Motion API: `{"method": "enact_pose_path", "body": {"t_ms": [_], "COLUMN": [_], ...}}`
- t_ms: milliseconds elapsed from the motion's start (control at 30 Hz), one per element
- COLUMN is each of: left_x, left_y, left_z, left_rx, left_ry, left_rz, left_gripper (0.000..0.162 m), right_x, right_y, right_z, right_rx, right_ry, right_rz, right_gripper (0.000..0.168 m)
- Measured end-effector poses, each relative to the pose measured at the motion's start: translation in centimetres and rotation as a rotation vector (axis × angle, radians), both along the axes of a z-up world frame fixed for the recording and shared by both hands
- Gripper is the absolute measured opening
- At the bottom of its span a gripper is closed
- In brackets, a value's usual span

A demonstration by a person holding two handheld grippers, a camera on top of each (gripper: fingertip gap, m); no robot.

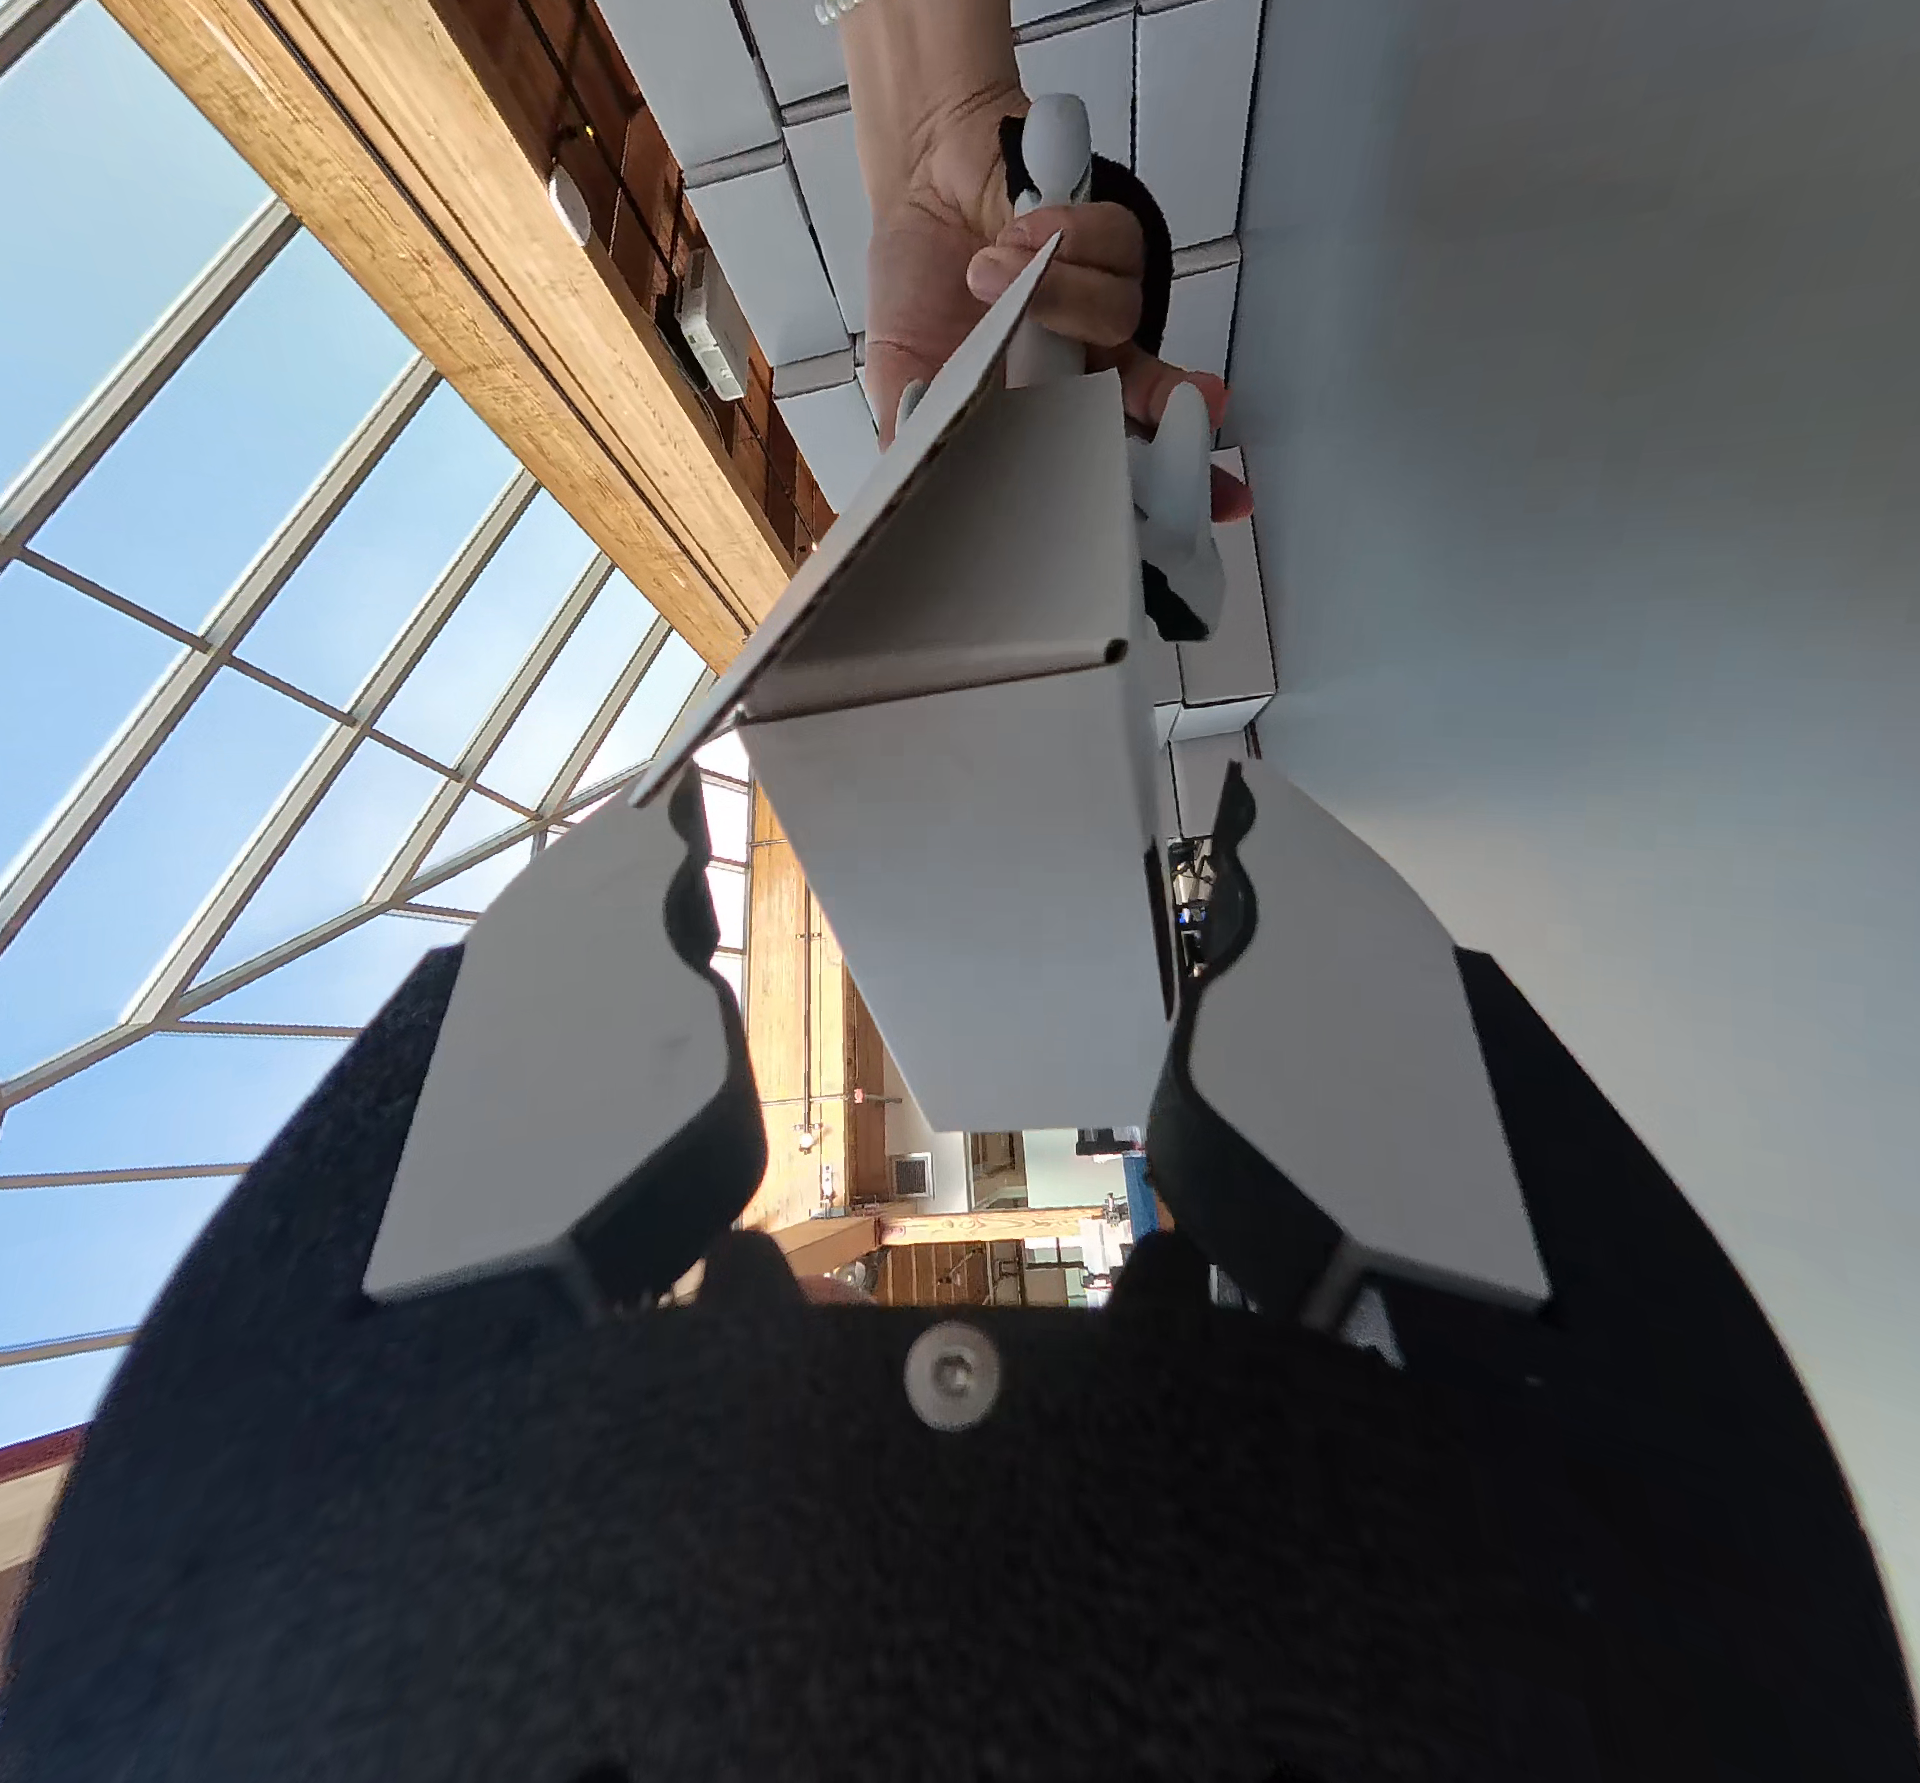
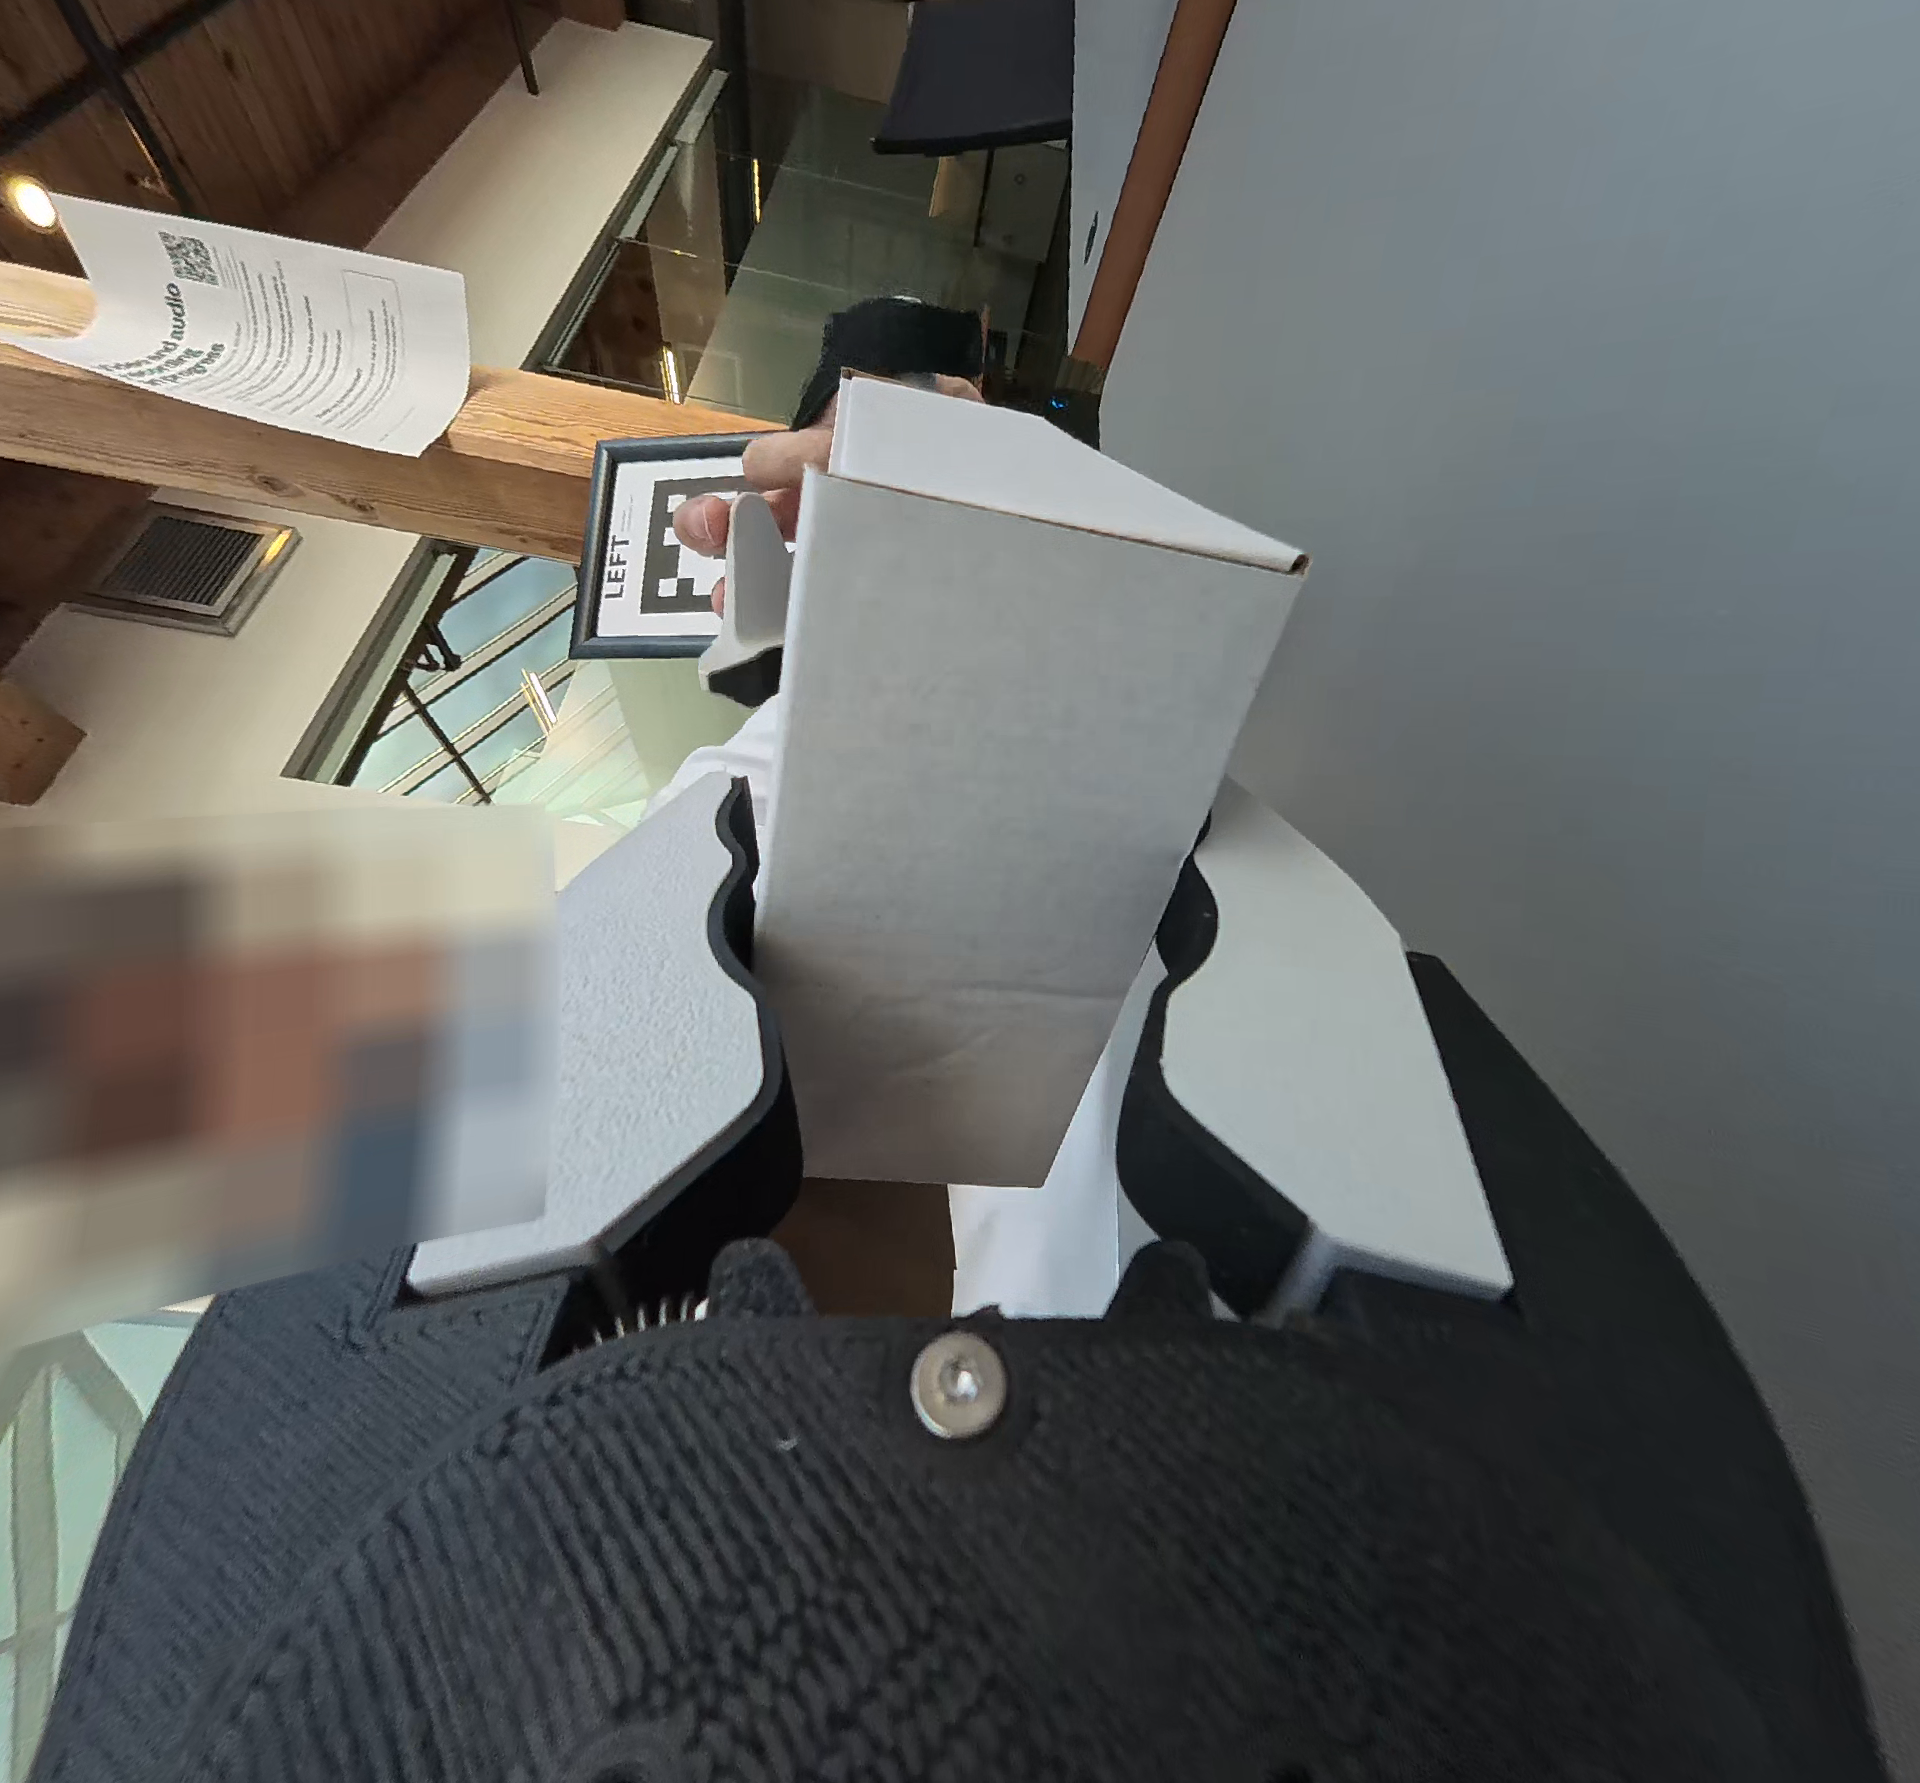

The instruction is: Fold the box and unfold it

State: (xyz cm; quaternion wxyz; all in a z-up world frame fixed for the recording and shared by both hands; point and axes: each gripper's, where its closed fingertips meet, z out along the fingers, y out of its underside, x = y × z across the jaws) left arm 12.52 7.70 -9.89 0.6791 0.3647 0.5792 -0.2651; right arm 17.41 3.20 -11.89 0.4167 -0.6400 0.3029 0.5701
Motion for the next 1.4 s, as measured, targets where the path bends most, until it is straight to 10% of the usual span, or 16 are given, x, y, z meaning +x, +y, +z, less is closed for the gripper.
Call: {"method": "enact_pose_path", "body": {"t_ms": [367,533,833,1100,1400], "left_x": [-1.4,-1.0,1.8,2.3,2.0], "left_y": [-0.4,1.3,4.0,3.0,3.5], "left_z": [-0.7,2.9,2.0,-3.5,-7.4], "left_rx": [0.074,-0.201,-0.72,-0.688,-0.519], "left_ry": [0.011,0.297,1.246,1.438,1.457], "left_rz": [0.047,0.09,-0.051,-0.07,0.12], "left_gripper": [0.069,0.069,0.069,0.069,0.068], "right_x": [-1.0,3.2,5.9,3.2,1.8], "right_y": [0.6,-2.0,-6.6,-6.2,-5.3], "right_z": [-0.5,2.8,5.9,1.4,-0.6], "right_rx": [0.028,0.183,0.207,-0.009,-0.026], "right_ry": [-0.053,-0.101,-0.847,-1.464,-1.573], "right_rz": [0.025,-0.203,-0.539,-0.385,-0.285], "right_gripper": [0.076,0.099,0.1,0.073,0.053]}}
